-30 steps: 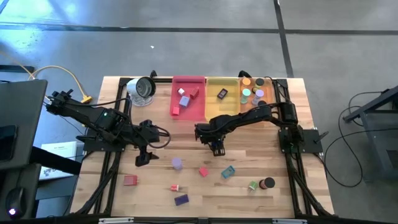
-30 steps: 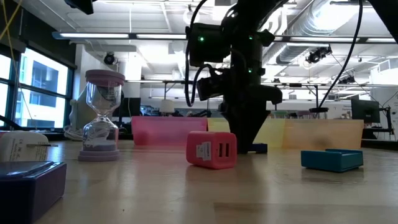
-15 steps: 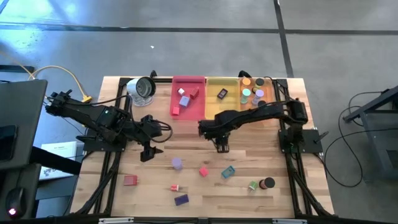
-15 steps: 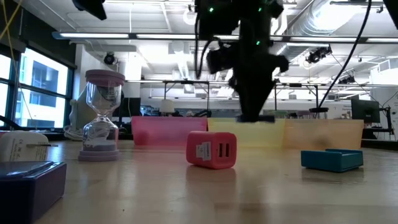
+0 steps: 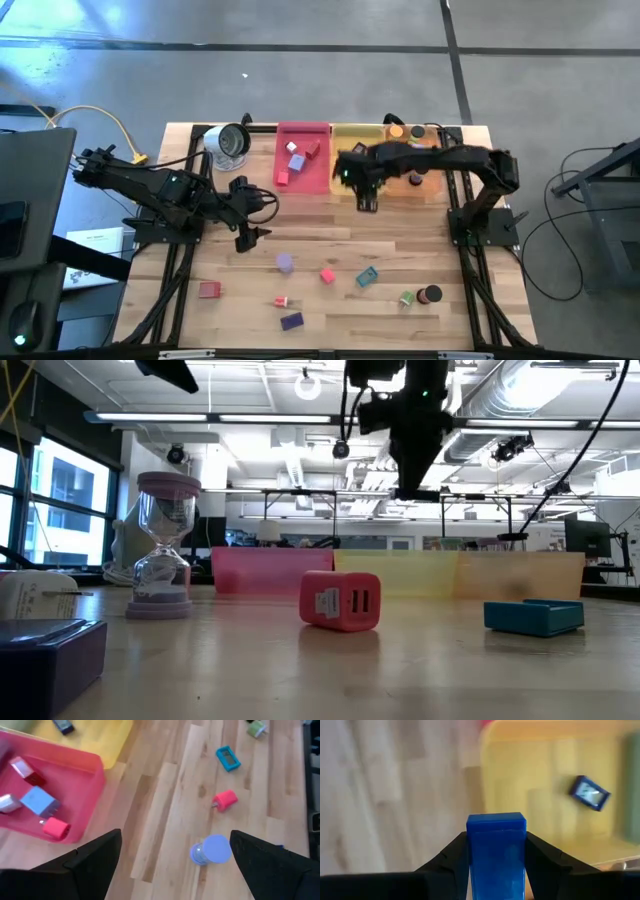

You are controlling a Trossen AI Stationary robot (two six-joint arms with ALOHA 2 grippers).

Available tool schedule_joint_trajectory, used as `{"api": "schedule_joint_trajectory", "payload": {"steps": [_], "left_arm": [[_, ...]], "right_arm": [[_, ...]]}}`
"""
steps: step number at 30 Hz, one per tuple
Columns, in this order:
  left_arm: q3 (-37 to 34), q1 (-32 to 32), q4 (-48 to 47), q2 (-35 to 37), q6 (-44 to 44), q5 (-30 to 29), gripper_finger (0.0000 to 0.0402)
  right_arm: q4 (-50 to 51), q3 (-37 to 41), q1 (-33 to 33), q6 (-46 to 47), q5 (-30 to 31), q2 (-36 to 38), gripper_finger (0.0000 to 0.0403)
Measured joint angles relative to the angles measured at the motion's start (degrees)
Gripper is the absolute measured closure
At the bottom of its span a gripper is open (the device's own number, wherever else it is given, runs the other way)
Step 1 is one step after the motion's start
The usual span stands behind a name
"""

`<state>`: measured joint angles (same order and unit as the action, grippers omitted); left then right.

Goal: Pick & Place Office items
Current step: Put the blue digital clock into the yellow bin

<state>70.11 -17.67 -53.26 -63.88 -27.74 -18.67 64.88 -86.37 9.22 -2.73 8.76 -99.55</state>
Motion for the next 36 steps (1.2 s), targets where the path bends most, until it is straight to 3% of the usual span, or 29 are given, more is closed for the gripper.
{"api": "schedule_joint_trajectory", "payload": {"steps": [3,9,16,25,36], "left_arm": [[0.0,0.2,0.4,-0.3,1.5,-1.4,0.0039],[0.0,2.6,1.1,-0.9,7.7,-2.7,0.0039],[0.0,8.4,2.5,-1.4,17.1,-2.7,0.0039],[0.0,17.5,3.3,-0.5,25.4,-2.1,0.0039],[0.0,24.4,6.5,-1.6,29.5,5.5,0.0039]], "right_arm": [[-2.0,0.0,4.5,-0.4,-0.5,0.1,0.0264],[-10.3,0.0,13.6,-1.3,-7.5,-1.0,0.0264],[-13.3,0.0,19.8,-0.1,-11.9,-5.4,0.0264],[-15.3,0.0,20.7,-0.5,-12.4,-11.9,0.0264],[-17.3,0.0,20.4,-1.5,-13.2,-18.0,0.0264]]}}
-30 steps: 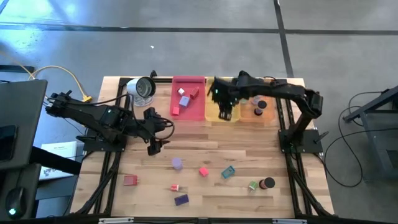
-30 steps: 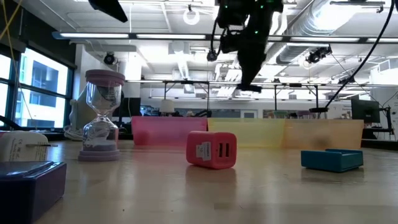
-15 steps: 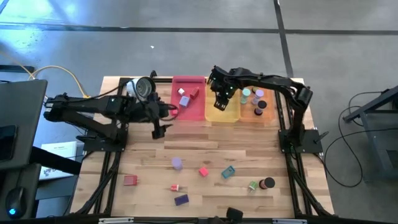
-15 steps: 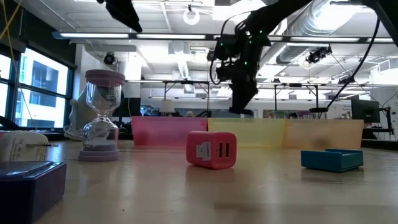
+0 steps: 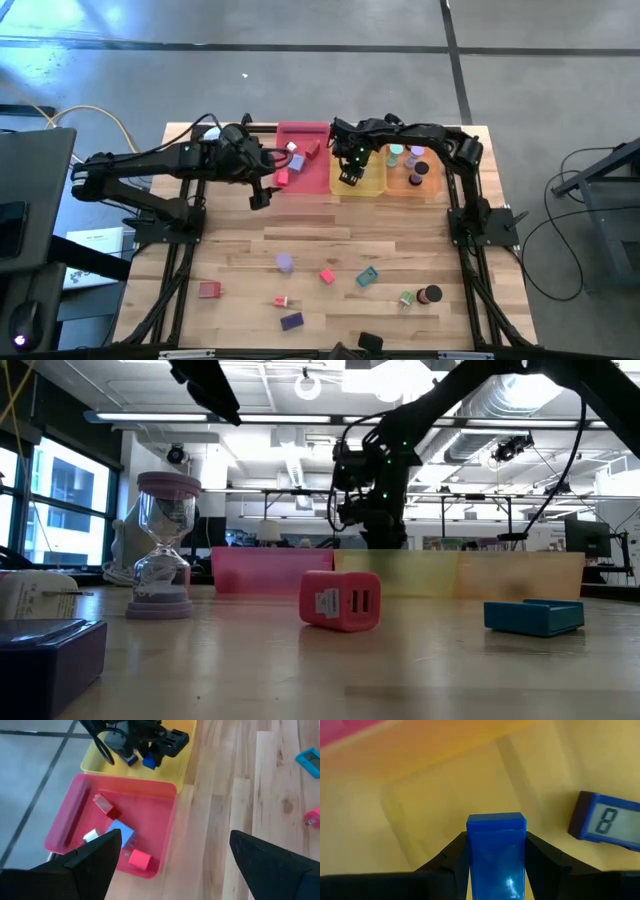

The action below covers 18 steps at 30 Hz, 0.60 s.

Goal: Pick & Place Office items
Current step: Put the blue digital clock into the yellow bin, then put the black red hourglass into the orange bin

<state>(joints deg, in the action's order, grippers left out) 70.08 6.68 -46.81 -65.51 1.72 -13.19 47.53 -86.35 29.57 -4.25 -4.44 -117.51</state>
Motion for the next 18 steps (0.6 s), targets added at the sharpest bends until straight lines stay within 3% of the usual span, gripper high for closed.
{"api": "schedule_joint_trajectory", "payload": {"steps": [3,12,18], "left_arm": [[0.0,0.5,-0.2,-0.1,0.0,1.9,0.0039],[0.0,0.8,-0.3,-0.1,0.0,2.3,0.0039],[0.0,0.8,-0.3,-0.1,0.0,2.3,0.0039]], "right_arm": [[0.3,0.0,0.0,-0.3,0.0,-0.3,0.0247],[-1.0,0.0,-0.6,-0.1,2.1,0.1,0.0134],[-1.0,-0.7,-1.4,-2.0,10.3,2.3,0.0103]]}}
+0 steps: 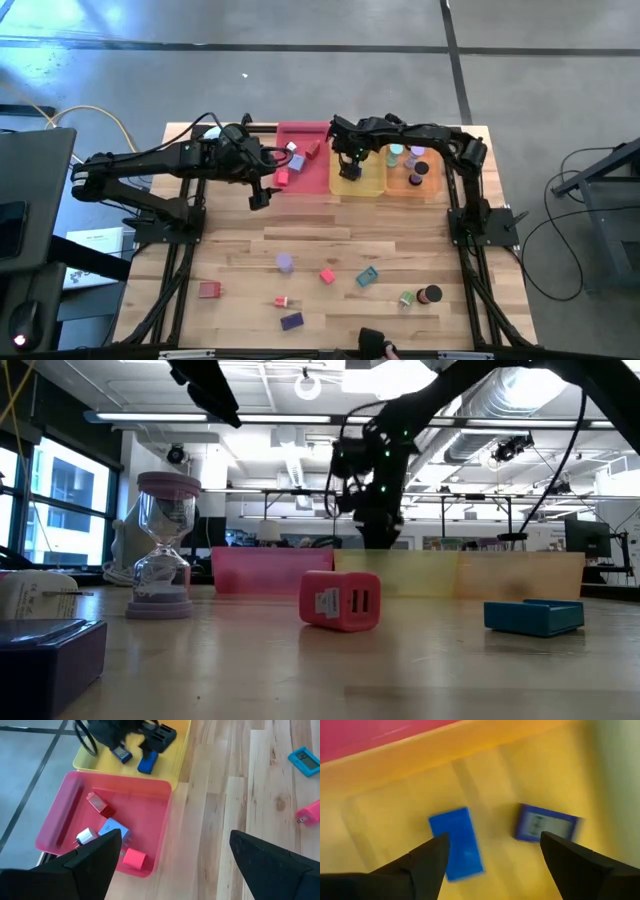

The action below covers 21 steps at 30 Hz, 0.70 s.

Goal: Pick & Place Office items
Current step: Put the black red hourglass into the orange bin

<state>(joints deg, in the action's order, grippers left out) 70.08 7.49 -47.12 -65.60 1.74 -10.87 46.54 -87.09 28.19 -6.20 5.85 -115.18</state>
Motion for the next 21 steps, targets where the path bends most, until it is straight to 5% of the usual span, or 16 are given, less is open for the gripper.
{"api": "schedule_joint_trajectory", "payload": {"steps": [6,16,21], "left_arm": [[0.0,0.0,0.0,0.0,0.0,0.0,0.0039],[0.0,0.0,0.0,0.0,-2.1,0.0,0.0039],[0.0,0.0,0.0,0.0,-4.5,0.4,0.0039]], "right_arm": [[2.9,-1.9,-1.7,-2.5,4.7,8.1,0.0106],[6.8,-1.9,-8.9,2.4,4.0,24.2,0.0106],[14.2,-1.9,-12.9,10.8,-2.5,29.7,0.0106]]}}
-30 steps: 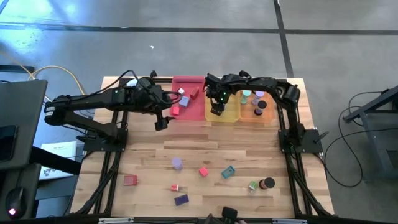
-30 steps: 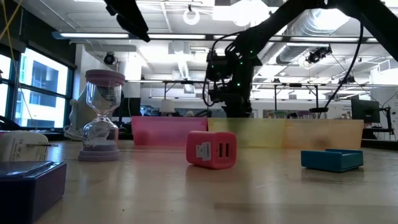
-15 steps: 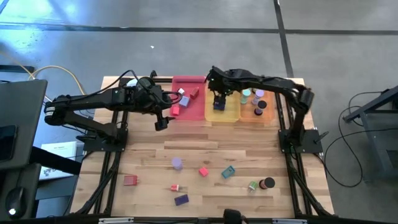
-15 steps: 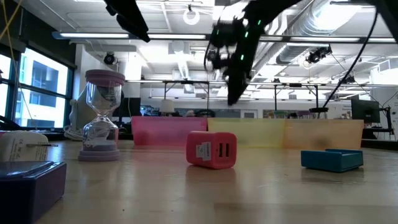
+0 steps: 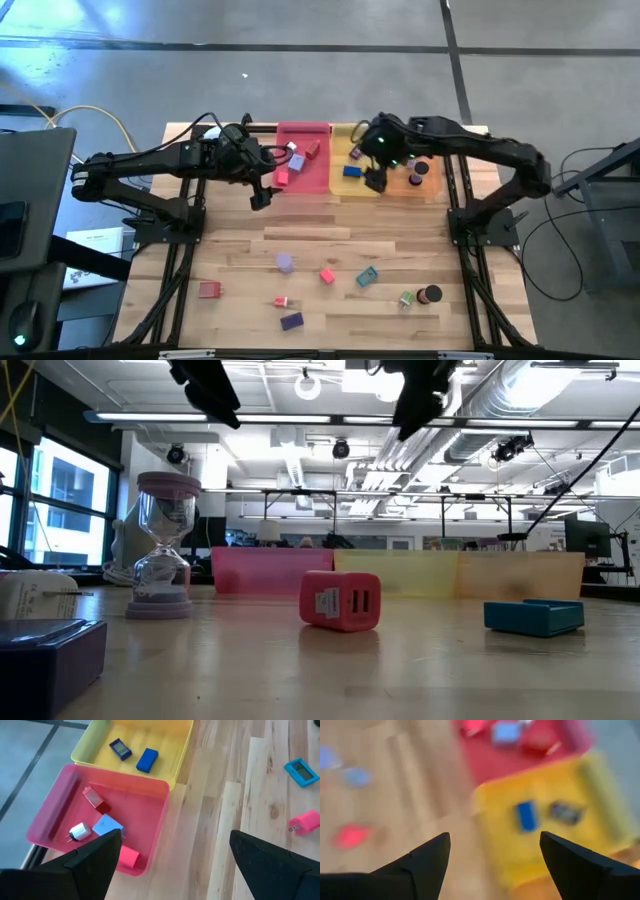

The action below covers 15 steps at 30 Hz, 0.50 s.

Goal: Pick & Place Office items
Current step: Put the black red hourglass into the orange bin

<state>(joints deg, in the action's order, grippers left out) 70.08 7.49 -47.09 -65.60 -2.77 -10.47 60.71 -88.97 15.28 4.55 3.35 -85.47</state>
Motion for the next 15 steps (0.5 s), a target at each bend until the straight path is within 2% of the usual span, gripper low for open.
{"api": "schedule_joint_trajectory", "payload": {"steps": [6,11,15], "left_arm": [[0.0,-1.2,0.1,0.0,-4.8,0.2,0.0038],[0.0,-2.6,2.3,-0.3,-4.9,0.3,0.0038],[0.0,-4.0,4.0,-1.5,-6.2,0.3,0.0038]], "right_arm": [[13.1,0.0,-4.9,13.9,-11.8,2.8,0.0106],[22.8,0.1,-10.8,25.4,-12.4,2.8,0.0106],[26.3,2.1,-16.6,36.1,-12.1,3.1,0.0106]]}}
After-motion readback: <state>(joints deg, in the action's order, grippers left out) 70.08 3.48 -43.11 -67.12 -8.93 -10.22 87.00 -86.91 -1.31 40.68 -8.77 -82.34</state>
